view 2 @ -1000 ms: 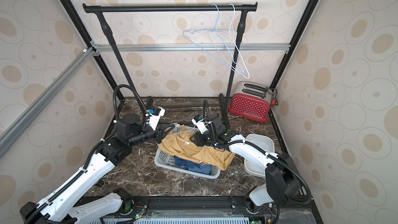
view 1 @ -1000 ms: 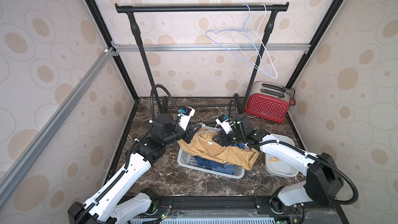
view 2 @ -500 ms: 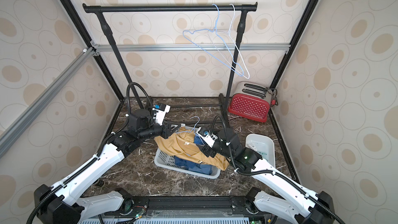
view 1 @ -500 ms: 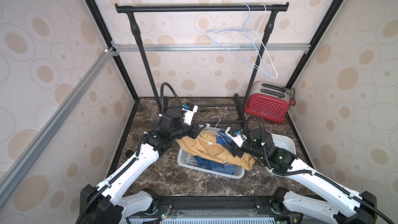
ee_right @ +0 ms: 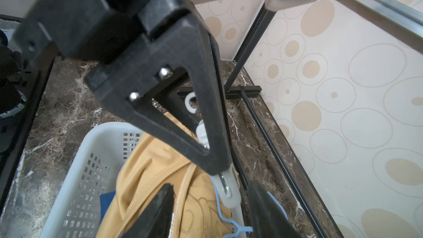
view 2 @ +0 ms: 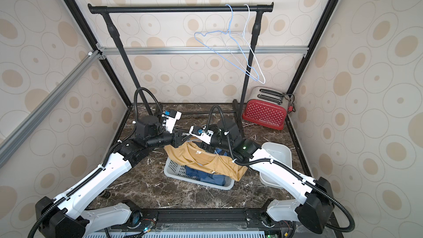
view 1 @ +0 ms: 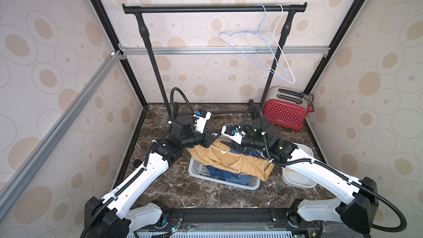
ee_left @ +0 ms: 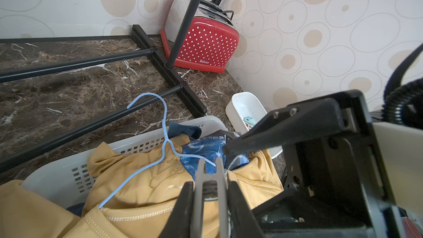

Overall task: Remove the clothespins securing t-shirts to the hanger
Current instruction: Place the clothespin in the storage box.

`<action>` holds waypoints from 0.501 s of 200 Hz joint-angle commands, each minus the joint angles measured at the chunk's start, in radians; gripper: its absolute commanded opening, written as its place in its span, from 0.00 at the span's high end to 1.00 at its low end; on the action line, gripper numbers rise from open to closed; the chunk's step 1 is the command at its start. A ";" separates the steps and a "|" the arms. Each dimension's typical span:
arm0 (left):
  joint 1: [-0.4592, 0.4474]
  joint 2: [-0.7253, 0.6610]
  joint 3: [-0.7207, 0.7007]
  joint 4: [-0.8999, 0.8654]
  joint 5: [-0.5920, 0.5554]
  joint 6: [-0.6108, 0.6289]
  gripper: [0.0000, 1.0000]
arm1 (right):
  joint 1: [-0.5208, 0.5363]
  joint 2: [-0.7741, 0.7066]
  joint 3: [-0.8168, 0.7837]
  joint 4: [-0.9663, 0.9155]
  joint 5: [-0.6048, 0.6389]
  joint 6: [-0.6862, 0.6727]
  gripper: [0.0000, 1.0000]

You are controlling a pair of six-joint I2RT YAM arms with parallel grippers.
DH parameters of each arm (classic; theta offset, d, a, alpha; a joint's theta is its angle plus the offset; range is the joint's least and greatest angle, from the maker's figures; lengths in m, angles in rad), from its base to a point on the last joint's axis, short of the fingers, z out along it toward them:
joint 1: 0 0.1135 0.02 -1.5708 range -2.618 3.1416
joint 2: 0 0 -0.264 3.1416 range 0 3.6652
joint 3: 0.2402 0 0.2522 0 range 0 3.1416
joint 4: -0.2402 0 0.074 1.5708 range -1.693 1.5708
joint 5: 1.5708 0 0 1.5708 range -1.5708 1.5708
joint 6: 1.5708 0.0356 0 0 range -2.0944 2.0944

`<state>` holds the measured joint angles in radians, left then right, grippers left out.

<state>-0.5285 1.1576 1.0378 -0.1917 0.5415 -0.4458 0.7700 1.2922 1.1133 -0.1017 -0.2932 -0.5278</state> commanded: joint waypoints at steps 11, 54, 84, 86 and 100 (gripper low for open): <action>-0.002 -0.021 0.024 0.019 0.019 -0.013 0.76 | 0.015 0.027 0.049 -0.017 -0.035 -0.050 0.54; -0.002 -0.027 0.018 0.017 0.023 -0.019 0.76 | 0.014 0.057 0.081 -0.028 -0.008 -0.078 0.60; -0.003 -0.026 0.016 0.017 0.025 -0.022 0.76 | 0.014 0.077 0.103 -0.046 -0.004 -0.096 0.68; -0.003 -0.026 0.016 0.017 0.025 -0.021 0.76 | 0.015 0.078 0.103 -0.046 -0.002 -0.096 0.69; -0.002 -0.027 0.015 0.017 0.026 -0.024 0.75 | 0.015 0.081 0.110 -0.047 0.005 -0.104 0.74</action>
<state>-0.5289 1.1549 1.0378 -0.1947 0.5549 -0.4507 0.7780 1.3613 1.1896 -0.1371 -0.2924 -0.5922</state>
